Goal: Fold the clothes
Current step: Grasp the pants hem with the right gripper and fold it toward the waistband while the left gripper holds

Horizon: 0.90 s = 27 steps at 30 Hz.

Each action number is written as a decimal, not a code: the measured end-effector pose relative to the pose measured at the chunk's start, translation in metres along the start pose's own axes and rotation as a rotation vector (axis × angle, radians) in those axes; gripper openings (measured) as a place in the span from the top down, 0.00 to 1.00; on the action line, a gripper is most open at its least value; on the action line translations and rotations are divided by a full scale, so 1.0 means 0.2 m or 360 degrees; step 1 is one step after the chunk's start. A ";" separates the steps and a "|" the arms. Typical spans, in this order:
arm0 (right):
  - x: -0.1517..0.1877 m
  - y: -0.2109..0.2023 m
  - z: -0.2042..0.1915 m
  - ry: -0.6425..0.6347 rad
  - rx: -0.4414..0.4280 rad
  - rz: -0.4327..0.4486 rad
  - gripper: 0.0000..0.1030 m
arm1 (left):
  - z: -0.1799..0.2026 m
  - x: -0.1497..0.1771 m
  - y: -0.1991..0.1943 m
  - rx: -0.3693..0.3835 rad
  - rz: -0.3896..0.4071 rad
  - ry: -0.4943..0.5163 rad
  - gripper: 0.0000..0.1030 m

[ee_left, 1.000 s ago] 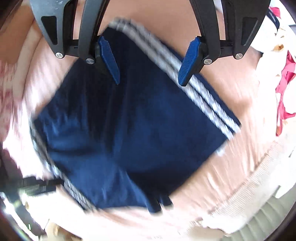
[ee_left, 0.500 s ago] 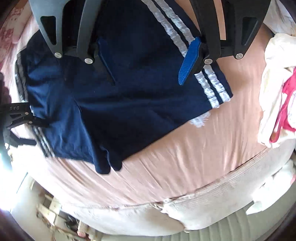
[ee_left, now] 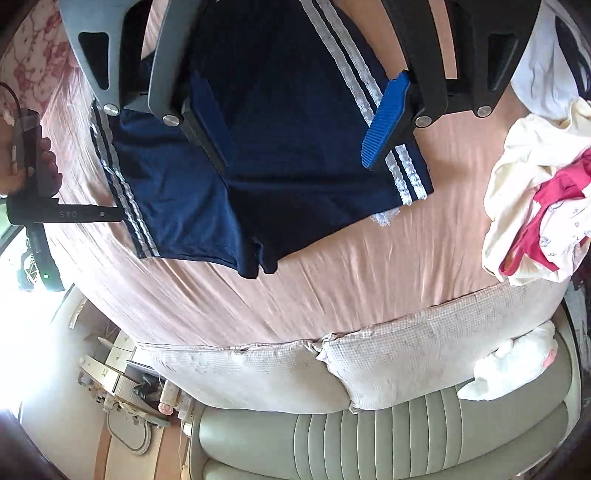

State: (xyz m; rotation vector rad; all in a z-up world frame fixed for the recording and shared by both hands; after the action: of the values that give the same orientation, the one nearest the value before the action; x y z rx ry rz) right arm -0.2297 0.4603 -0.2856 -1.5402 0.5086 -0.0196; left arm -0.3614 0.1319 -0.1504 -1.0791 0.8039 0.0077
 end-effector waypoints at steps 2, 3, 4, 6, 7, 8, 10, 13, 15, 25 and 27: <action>0.02 -0.01 0.11 -0.0013 0.0022 -0.0046 0.38 | -0.07 0.04 0.03 -0.0017 -0.0039 -0.0028 0.31; 0.03 -0.02 0.11 -0.0067 0.0059 -0.0039 0.40 | -0.14 0.08 0.04 -0.0011 -0.0061 -0.0079 0.31; 0.04 -0.02 0.10 -0.0095 0.0056 -0.0059 0.44 | -0.20 0.11 0.05 -0.0006 -0.0082 -0.0131 0.31; 0.08 -0.02 0.07 -0.0083 -0.0034 -0.0113 0.45 | -0.27 0.15 0.09 0.0028 -0.0079 -0.0212 0.31; 0.10 -0.02 0.05 -0.0076 -0.0078 -0.0135 0.46 | -0.30 0.15 0.12 0.0032 -0.0067 -0.0233 0.31; 0.11 -0.02 0.04 -0.0078 -0.0097 -0.0138 0.47 | -0.33 0.15 0.14 0.0035 -0.0056 -0.0241 0.31; 0.11 0.00 0.04 -0.0104 -0.0032 -0.0120 0.70 | -0.38 0.17 0.16 0.0042 -0.0041 -0.0247 0.31; 0.07 -0.01 0.03 -0.0094 -0.0062 -0.0101 0.98 | -0.44 0.19 0.18 0.0070 -0.0043 -0.0316 0.31; -0.06 -0.01 -0.11 -0.0095 -0.0164 -0.0067 0.98 | -0.46 0.20 0.15 0.0038 -0.0019 -0.0338 0.31; -0.10 -0.25 -1.39 -0.0638 -0.0787 -0.0076 0.96 | -0.53 0.24 0.10 -0.0054 -0.0010 -0.0400 0.31; -0.05 -0.16 -1.61 -0.0728 -0.0794 -0.0140 0.84 | -0.56 0.25 0.10 -0.0051 -0.0018 -0.0430 0.31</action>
State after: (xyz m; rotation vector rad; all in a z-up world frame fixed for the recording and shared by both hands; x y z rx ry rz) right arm -0.3345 0.1590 -0.2363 -1.9779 0.0771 0.4105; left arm -0.3982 0.0361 -0.2194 -1.0856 0.5558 0.1542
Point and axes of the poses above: each gripper's, at about its wrist camera, not at the fingertips, and y roughly the way its jaws point, z to its right, x to its underside, the point moved 6 cm from there along y, roughly the way its jaws point, and after that the axes turned 10 degrees about x, right-handed, at the moved point
